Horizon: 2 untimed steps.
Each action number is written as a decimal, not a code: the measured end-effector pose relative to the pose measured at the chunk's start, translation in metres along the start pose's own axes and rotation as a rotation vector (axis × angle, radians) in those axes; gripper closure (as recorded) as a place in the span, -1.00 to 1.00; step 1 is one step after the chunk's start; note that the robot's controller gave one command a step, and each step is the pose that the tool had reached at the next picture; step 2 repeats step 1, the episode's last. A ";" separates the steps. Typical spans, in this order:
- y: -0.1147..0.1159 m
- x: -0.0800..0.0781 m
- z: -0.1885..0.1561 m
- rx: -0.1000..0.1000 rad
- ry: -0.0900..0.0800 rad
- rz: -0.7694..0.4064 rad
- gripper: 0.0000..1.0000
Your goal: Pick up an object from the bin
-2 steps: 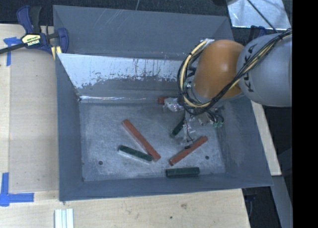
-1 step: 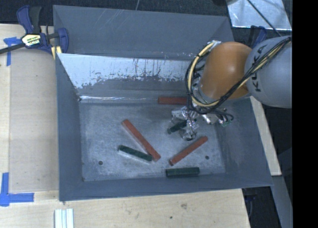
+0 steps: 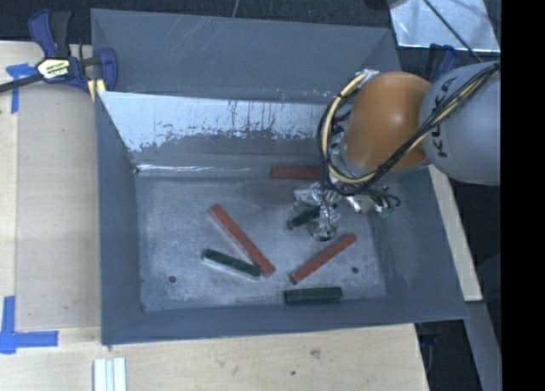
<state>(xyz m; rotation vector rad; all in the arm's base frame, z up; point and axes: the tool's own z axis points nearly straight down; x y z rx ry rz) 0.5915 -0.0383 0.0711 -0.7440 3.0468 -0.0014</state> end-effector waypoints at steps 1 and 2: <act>0.007 -0.025 -0.194 0.004 -0.007 -0.010 1.00; 0.007 -0.025 -0.194 0.004 -0.007 -0.010 1.00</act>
Offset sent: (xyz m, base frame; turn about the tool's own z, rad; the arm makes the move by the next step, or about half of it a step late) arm 0.0000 0.0000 0.0000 0.0000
